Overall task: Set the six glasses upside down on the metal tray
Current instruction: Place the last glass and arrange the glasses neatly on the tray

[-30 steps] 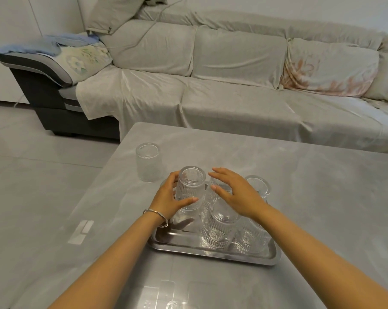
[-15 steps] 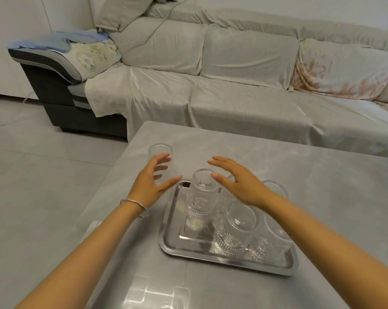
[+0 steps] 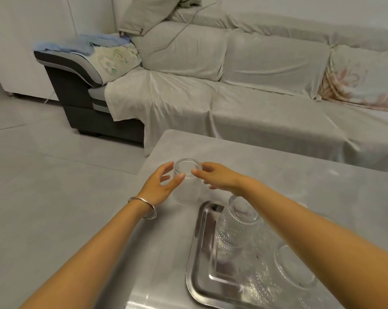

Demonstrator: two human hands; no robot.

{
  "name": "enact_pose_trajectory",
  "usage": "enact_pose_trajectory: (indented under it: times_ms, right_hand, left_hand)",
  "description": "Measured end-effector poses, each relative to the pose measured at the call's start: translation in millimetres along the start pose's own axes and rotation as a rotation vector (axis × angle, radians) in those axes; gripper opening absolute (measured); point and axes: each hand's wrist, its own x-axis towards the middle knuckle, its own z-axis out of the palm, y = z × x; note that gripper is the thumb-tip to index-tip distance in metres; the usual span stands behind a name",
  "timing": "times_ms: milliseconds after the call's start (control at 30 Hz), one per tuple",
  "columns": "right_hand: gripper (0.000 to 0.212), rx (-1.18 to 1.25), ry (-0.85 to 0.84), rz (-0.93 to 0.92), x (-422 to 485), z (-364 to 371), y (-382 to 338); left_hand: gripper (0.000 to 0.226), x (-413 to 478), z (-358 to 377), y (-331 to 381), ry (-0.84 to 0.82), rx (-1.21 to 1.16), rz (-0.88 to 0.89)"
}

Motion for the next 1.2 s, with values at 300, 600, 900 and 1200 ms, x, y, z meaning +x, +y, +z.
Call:
enact_pose_trajectory:
  times_ms: [300, 600, 900, 1200]
  right_hand:
    - [0.058, 0.144, -0.145, 0.041, 9.9, -3.5, 8.9]
    - [0.048, 0.025, -0.022, -0.190, -27.5, -7.2, -19.9]
    - [0.052, -0.035, 0.095, -0.315, -124.5, -27.5, -31.0]
    - [0.046, -0.019, 0.122, -0.293, -193.0, -9.6, 12.6]
  left_hand:
    - [0.048, 5.9, 3.5, -7.8, -0.135, -0.044, 0.077]
    - [0.064, -21.6, 0.3, 20.5, 0.010, -0.086, 0.202]
    - [0.061, -82.5, 12.9, 77.7, -0.046, -0.080, 0.374]
    - [0.064, -141.3, 50.1, 80.9, -0.113, 0.000, 0.397]
